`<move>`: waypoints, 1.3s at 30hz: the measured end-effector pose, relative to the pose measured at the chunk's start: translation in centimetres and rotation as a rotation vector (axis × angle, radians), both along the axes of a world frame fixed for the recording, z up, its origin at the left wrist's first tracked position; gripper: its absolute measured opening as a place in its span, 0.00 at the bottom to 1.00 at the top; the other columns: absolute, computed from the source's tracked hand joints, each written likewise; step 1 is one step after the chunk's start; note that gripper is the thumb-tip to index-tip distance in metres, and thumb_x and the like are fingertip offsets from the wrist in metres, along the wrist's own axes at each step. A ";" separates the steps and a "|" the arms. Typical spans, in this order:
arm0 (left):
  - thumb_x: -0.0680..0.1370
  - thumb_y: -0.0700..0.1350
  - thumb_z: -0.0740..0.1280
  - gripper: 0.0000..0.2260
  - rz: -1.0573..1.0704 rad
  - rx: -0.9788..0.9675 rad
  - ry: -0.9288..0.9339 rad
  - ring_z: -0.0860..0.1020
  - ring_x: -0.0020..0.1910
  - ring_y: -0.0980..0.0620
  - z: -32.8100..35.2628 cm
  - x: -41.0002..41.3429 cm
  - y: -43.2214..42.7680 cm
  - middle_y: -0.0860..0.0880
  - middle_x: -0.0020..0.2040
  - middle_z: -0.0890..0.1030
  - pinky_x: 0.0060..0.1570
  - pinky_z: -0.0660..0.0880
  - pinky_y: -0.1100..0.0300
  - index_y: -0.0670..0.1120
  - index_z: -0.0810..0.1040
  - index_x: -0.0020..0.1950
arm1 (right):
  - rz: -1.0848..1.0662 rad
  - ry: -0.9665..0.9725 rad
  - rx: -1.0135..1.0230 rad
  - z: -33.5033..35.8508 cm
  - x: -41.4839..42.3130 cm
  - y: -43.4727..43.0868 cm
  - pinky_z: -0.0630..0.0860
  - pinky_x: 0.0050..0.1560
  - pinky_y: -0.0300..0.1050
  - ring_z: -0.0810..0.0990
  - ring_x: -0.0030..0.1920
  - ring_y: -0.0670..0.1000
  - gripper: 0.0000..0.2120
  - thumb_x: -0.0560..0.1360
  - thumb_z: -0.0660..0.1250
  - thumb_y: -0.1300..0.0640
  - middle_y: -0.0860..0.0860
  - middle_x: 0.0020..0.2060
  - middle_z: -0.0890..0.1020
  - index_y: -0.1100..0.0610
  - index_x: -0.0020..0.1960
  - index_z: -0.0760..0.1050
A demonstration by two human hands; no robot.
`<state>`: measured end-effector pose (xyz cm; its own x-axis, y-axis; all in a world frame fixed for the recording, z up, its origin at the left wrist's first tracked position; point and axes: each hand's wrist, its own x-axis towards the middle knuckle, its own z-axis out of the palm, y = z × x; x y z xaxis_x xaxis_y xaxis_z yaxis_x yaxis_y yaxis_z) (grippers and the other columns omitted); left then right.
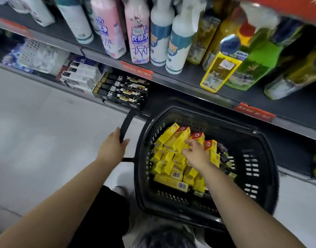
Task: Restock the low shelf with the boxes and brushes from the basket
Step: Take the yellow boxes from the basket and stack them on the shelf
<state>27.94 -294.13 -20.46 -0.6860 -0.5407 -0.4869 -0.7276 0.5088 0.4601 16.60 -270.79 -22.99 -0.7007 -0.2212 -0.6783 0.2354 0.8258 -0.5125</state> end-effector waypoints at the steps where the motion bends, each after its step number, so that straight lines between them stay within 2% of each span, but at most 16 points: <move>1: 0.80 0.52 0.59 0.25 -0.048 -0.045 0.002 0.70 0.64 0.40 -1.9 -0.5 0.8 0.38 0.69 0.69 0.60 0.69 0.48 0.41 0.59 0.73 | -0.014 0.001 0.015 -2.0 -0.4 0.2 0.74 0.49 0.45 0.75 0.51 0.53 0.22 0.77 0.64 0.53 0.55 0.68 0.68 0.55 0.70 0.65; 3: 0.78 0.61 0.53 0.36 -0.196 -0.209 0.058 0.55 0.75 0.42 -5.3 -1.7 2.4 0.40 0.77 0.54 0.72 0.56 0.49 0.39 0.46 0.77 | -0.057 0.008 0.054 -6.0 -1.1 0.4 0.69 0.60 0.46 0.70 0.65 0.58 0.28 0.78 0.63 0.49 0.59 0.70 0.66 0.61 0.72 0.61; 5: 0.75 0.68 0.45 0.39 -0.402 -0.376 0.124 0.47 0.77 0.45 -8.1 -2.9 3.6 0.43 0.78 0.49 0.74 0.46 0.50 0.44 0.44 0.77 | -0.081 0.046 0.114 -9.5 -1.5 0.4 0.63 0.68 0.49 0.63 0.71 0.60 0.34 0.77 0.61 0.43 0.61 0.72 0.64 0.65 0.73 0.58; 7: 0.73 0.71 0.40 0.39 -0.521 -0.372 0.245 0.47 0.77 0.46 -9.9 -4.3 4.6 0.45 0.78 0.51 0.73 0.42 0.52 0.50 0.47 0.77 | -0.090 0.116 0.164 -12.2 -1.8 0.2 0.60 0.68 0.49 0.60 0.72 0.60 0.39 0.75 0.61 0.37 0.61 0.71 0.64 0.65 0.73 0.59; 10: 0.73 0.70 0.46 0.36 -0.580 -0.257 0.444 0.49 0.77 0.48 -11.4 -5.5 4.9 0.46 0.77 0.56 0.73 0.41 0.55 0.51 0.58 0.76 | -0.256 0.144 0.105 -14.2 -2.2 -0.1 0.63 0.67 0.50 0.64 0.69 0.61 0.39 0.70 0.66 0.37 0.60 0.68 0.66 0.61 0.71 0.63; 11: 0.74 0.68 0.49 0.35 -0.593 -0.252 0.484 0.49 0.77 0.49 -11.7 -5.6 4.8 0.46 0.77 0.57 0.73 0.42 0.56 0.50 0.61 0.75 | -0.323 0.140 0.048 -14.4 -2.2 -0.1 0.66 0.67 0.50 0.67 0.67 0.61 0.36 0.69 0.68 0.39 0.60 0.66 0.68 0.61 0.68 0.68; 14: 0.75 0.64 0.52 0.32 -0.655 -0.317 0.527 0.51 0.76 0.49 -11.9 -5.0 4.9 0.46 0.76 0.60 0.73 0.44 0.55 0.47 0.65 0.74 | -0.579 0.141 -0.277 -14.0 -1.3 0.2 0.75 0.59 0.56 0.79 0.54 0.62 0.09 0.69 0.71 0.52 0.63 0.53 0.80 0.57 0.44 0.77; 15: 0.76 0.63 0.53 0.31 -0.665 -0.332 0.520 0.51 0.76 0.49 -11.6 -4.7 5.1 0.46 0.76 0.60 0.73 0.43 0.56 0.46 0.65 0.73 | -0.661 0.099 -0.382 -13.4 -0.8 0.4 0.76 0.57 0.58 0.80 0.51 0.62 0.05 0.70 0.70 0.57 0.62 0.50 0.81 0.57 0.44 0.77; 17: 0.79 0.58 0.58 0.27 -0.670 -0.353 0.509 0.51 0.76 0.49 -11.1 -4.4 5.7 0.46 0.76 0.60 0.72 0.41 0.59 0.45 0.65 0.73 | -0.789 -0.053 -0.550 -12.1 0.2 1.2 0.76 0.57 0.60 0.80 0.51 0.62 0.09 0.71 0.68 0.64 0.60 0.49 0.82 0.60 0.51 0.76; 21: 0.80 0.51 0.59 0.22 -0.744 -0.361 0.534 0.54 0.76 0.51 -10.3 -4.4 8.1 0.48 0.74 0.64 0.72 0.42 0.63 0.45 0.66 0.73 | -0.841 -0.310 -0.902 -9.6 1.1 3.6 0.78 0.50 0.55 0.81 0.51 0.59 0.12 0.75 0.61 0.68 0.59 0.49 0.83 0.62 0.57 0.74; 23: 0.81 0.50 0.58 0.20 -0.658 -0.176 0.545 0.62 0.73 0.52 -9.6 -4.8 10.0 0.48 0.71 0.69 0.68 0.52 0.68 0.44 0.67 0.71 | -0.788 -0.378 -1.037 -8.4 1.7 4.6 0.77 0.54 0.54 0.80 0.55 0.60 0.14 0.76 0.59 0.67 0.59 0.53 0.82 0.61 0.60 0.73; 26: 0.81 0.50 0.58 0.16 -0.358 0.294 0.475 0.76 0.60 0.51 -8.6 -5.4 12.3 0.50 0.59 0.79 0.57 0.70 0.64 0.46 0.73 0.65 | -0.719 -0.441 -1.115 -7.6 2.7 5.5 0.76 0.46 0.48 0.81 0.45 0.56 0.11 0.77 0.58 0.63 0.56 0.43 0.85 0.61 0.55 0.75; 30: 0.80 0.49 0.58 0.16 0.046 0.959 0.368 0.77 0.60 0.46 -8.3 -5.0 13.7 0.43 0.59 0.80 0.65 0.70 0.49 0.43 0.75 0.64 | -0.629 -0.416 -1.048 -7.6 3.7 5.8 0.68 0.35 0.43 0.78 0.33 0.50 0.10 0.78 0.60 0.57 0.54 0.35 0.82 0.60 0.51 0.77; 32: 0.80 0.48 0.58 0.17 0.137 1.071 0.357 0.77 0.59 0.44 -8.6 -4.7 14.0 0.40 0.60 0.80 0.64 0.71 0.49 0.40 0.75 0.64 | -0.484 -0.376 -0.990 -8.1 4.2 6.1 0.70 0.33 0.41 0.79 0.31 0.47 0.11 0.79 0.59 0.54 0.51 0.36 0.83 0.57 0.52 0.78; 35: 0.80 0.44 0.59 0.16 0.164 1.083 0.378 0.78 0.54 0.44 -9.0 -4.6 14.0 0.38 0.56 0.80 0.60 0.73 0.50 0.37 0.73 0.64 | -0.347 -0.277 -0.837 -9.2 4.3 6.5 0.76 0.38 0.41 0.83 0.39 0.46 0.10 0.80 0.59 0.53 0.48 0.41 0.85 0.52 0.51 0.79; 39: 0.81 0.42 0.58 0.14 0.251 1.029 0.358 0.79 0.49 0.45 -9.5 -5.5 13.4 0.41 0.51 0.81 0.49 0.75 0.52 0.39 0.74 0.63 | -0.307 0.111 -0.524 -10.9 2.5 7.3 0.74 0.37 0.34 0.79 0.42 0.43 0.07 0.78 0.62 0.55 0.43 0.43 0.81 0.49 0.46 0.78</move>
<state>22.43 -280.72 -29.95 -0.8043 -0.1363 -0.5784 -0.4974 -0.3781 0.7808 19.12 -263.47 -33.91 -0.8453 -0.2829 -0.4533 0.3444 0.3602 -0.8670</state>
